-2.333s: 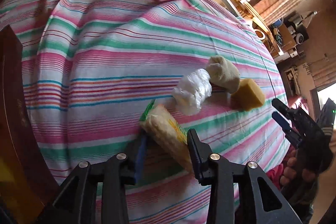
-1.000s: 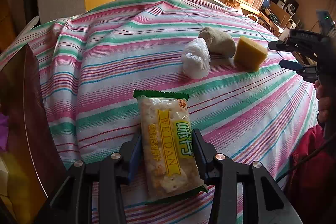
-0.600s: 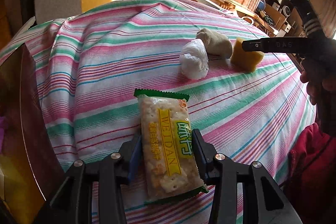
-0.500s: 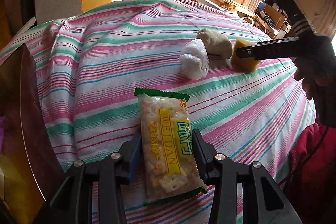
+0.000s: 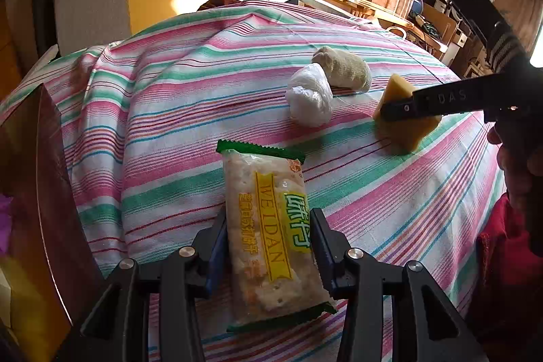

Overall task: Organize objects
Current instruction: 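Grasp the yellow sponge with the right gripper while the left gripper holds the cracker packet, then drop the cracker packet into the gold tray with the left gripper while the right holds the sponge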

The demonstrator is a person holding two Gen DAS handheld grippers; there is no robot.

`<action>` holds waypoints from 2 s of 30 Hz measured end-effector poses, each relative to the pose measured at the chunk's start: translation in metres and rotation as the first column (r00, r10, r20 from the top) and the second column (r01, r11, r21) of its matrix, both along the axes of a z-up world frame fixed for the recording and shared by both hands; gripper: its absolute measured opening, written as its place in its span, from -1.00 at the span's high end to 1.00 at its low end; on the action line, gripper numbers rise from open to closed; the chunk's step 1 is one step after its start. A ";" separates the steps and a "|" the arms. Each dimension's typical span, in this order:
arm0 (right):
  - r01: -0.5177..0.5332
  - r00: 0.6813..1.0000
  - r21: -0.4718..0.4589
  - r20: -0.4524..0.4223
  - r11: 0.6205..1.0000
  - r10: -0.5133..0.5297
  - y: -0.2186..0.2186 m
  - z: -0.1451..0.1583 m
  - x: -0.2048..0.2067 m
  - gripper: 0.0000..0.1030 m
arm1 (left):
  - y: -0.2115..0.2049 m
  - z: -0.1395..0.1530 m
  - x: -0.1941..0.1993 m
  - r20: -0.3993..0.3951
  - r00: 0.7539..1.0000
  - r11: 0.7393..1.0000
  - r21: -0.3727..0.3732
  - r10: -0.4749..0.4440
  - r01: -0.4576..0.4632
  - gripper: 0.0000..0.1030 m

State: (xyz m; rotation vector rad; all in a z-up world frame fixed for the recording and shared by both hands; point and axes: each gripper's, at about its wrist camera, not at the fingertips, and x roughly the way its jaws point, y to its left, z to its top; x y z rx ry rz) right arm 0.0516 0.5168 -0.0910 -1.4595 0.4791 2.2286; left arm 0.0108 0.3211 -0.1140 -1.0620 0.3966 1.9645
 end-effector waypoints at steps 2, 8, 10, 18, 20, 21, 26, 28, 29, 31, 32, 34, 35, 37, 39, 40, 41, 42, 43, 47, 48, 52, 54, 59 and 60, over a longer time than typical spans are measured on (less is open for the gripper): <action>-0.014 1.000 0.039 0.004 0.999 0.014 -0.006 0.000 -0.001 0.17 | 0.001 0.001 0.001 -0.009 1.000 1.000 -0.006 0.000 0.000 0.14; -0.027 1.000 0.051 -0.005 0.998 0.028 -0.007 -0.006 -0.003 0.21 | 0.002 0.003 0.002 -0.020 1.000 1.000 -0.022 0.011 -0.011 0.17; -0.045 0.999 0.072 0.002 0.996 0.045 -0.010 -0.008 -0.006 0.22 | -0.001 0.007 0.002 -0.001 1.000 1.000 -0.019 0.019 -0.019 0.17; -0.052 0.999 0.080 -0.003 0.995 0.052 -0.009 -0.008 -0.006 0.24 | -0.026 0.056 0.016 -0.084 0.995 0.997 0.059 0.046 -0.041 0.17; -0.053 0.999 0.081 -0.003 0.995 0.053 -0.008 -0.009 -0.006 0.24 | -0.035 0.068 0.015 -0.098 0.993 0.995 0.072 0.070 -0.063 0.17; -0.053 0.999 0.082 -0.004 0.995 0.053 -0.008 -0.009 -0.006 0.24 | -0.040 0.073 0.013 -0.099 0.992 0.994 0.078 0.084 -0.076 0.17; -0.054 0.999 0.091 -0.001 0.994 0.054 -0.011 -0.009 -0.005 0.24 | -0.068 0.088 0.008 -0.126 0.980 0.985 0.090 0.156 -0.145 0.17; -0.055 0.998 0.095 0.000 0.994 0.055 -0.010 -0.009 -0.005 0.24 | -0.079 0.092 0.005 -0.139 0.973 0.981 0.088 0.183 -0.171 0.17; -0.053 0.999 0.095 -0.001 0.994 0.054 -0.010 -0.009 -0.005 0.24 | -0.084 0.094 0.004 -0.146 0.969 0.979 0.089 0.197 -0.186 0.17; -0.056 0.998 0.100 0.001 0.993 0.056 -0.011 -0.009 -0.005 0.24 | -0.094 0.097 0.001 -0.159 0.962 0.974 0.086 0.220 -0.209 0.17; -0.057 0.998 0.104 0.002 0.993 0.057 -0.012 -0.009 -0.005 0.24 | -0.100 0.097 -0.001 -0.161 0.959 0.971 0.086 0.234 -0.222 0.17; -0.059 0.998 0.110 0.003 0.992 0.059 -0.012 -0.009 -0.004 0.24 | -0.110 0.099 -0.005 -0.165 0.953 0.966 0.086 0.255 -0.244 0.17; -0.060 0.998 0.113 0.003 0.992 0.060 -0.013 -0.009 -0.004 0.24 | -0.115 0.099 -0.006 -0.171 0.949 0.963 0.084 0.266 -0.255 0.17; -0.062 0.998 0.118 0.004 0.991 0.062 -0.013 -0.009 -0.004 0.24 | -0.125 0.098 -0.011 -0.168 0.944 0.958 0.083 0.285 -0.274 0.17; -0.063 0.998 0.123 0.006 0.990 0.063 -0.014 -0.009 -0.004 0.24 | -0.136 0.095 -0.017 -0.149 0.940 0.951 0.082 0.306 -0.297 0.17; -0.065 0.998 0.126 0.008 0.990 0.064 -0.014 -0.009 -0.005 0.24 | -0.144 0.093 -0.022 -0.131 0.939 0.947 0.083 0.319 -0.310 0.17; -0.067 0.998 0.129 0.009 0.989 0.066 -0.014 -0.009 -0.005 0.24 | -0.151 0.091 -0.027 -0.107 0.937 0.942 0.086 0.332 -0.324 0.17; -0.069 0.998 0.131 0.011 0.989 0.068 -0.015 -0.009 -0.005 0.24 | -0.161 0.088 -0.033 -0.075 0.933 0.935 0.090 0.351 -0.344 0.17; -0.071 0.997 0.134 0.013 0.988 0.070 -0.015 -0.009 -0.005 0.24 | -0.172 0.086 -0.041 -0.038 0.926 0.924 0.095 0.375 -0.371 0.17; -0.076 0.997 0.139 0.020 0.987 0.074 -0.017 -0.009 -0.006 0.24 | -0.217 0.078 -0.077 0.108 0.872 0.867 0.106 0.477 -0.488 0.17; -0.080 0.997 0.143 0.024 0.986 0.078 -0.018 -0.009 -0.006 0.24 | -0.227 0.077 -0.085 0.135 0.857 0.852 0.108 0.497 -0.512 0.17; -0.085 0.996 0.146 0.027 0.986 0.082 -0.018 -0.009 -0.006 0.24 | -0.244 0.078 -0.114 0.187 0.820 0.817 0.113 0.541 -0.565 0.17; -0.086 0.996 0.146 0.027 0.986 0.083 -0.017 -0.009 -0.006 0.24 | -0.241 0.077 -0.128 0.217 0.812 0.811 0.116 0.542 -0.573 0.17; -0.089 0.996 0.152 0.031 0.984 0.085 -0.019 -0.009 -0.006 0.24 | -0.213 0.066 -0.165 0.245 0.801 0.813 0.074 0.547 -0.578 0.17; -0.088 0.996 0.151 0.030 0.985 0.085 -0.019 -0.009 -0.006 0.24 | -0.207 0.062 -0.173 0.266 0.799 0.816 0.070 0.540 -0.574 0.17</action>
